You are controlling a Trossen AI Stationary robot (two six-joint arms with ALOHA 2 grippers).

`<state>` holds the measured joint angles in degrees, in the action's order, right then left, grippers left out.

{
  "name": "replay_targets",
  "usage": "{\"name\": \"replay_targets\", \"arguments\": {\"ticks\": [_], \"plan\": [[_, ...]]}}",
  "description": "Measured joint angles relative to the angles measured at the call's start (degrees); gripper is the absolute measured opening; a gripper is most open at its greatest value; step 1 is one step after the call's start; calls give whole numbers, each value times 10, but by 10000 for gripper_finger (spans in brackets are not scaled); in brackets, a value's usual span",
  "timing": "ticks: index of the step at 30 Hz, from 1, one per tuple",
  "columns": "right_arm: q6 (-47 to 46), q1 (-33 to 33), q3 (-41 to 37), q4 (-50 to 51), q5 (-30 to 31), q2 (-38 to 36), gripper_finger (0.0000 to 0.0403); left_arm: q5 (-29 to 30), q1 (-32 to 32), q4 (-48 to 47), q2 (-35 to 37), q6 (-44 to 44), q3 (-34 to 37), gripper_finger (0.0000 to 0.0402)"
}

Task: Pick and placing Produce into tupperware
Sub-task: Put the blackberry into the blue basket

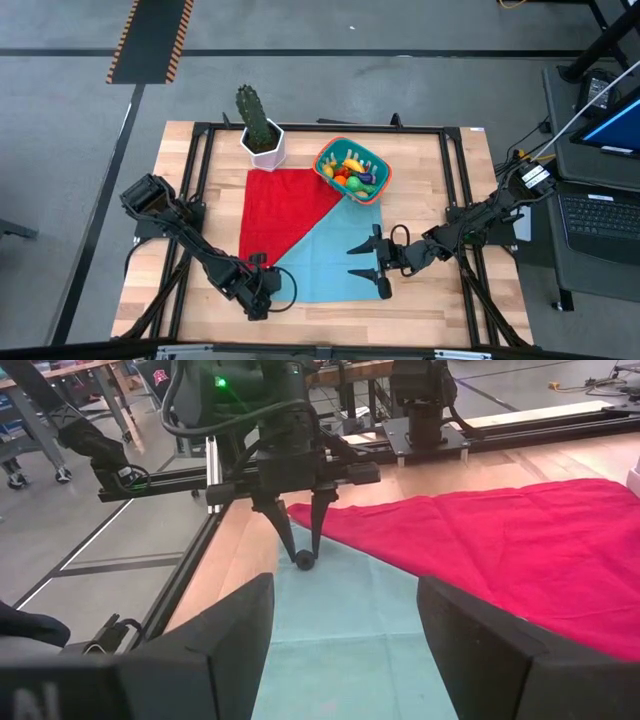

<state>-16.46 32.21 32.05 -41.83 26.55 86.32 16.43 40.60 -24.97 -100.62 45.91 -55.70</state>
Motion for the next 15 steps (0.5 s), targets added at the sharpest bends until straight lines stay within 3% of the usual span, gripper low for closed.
{"name": "replay_targets", "arguments": {"ticks": [15], "plan": [[1, 0, 0, 2, 0, 0, 248, 14, -2, 3, 1, -16, -1, 33]]}}
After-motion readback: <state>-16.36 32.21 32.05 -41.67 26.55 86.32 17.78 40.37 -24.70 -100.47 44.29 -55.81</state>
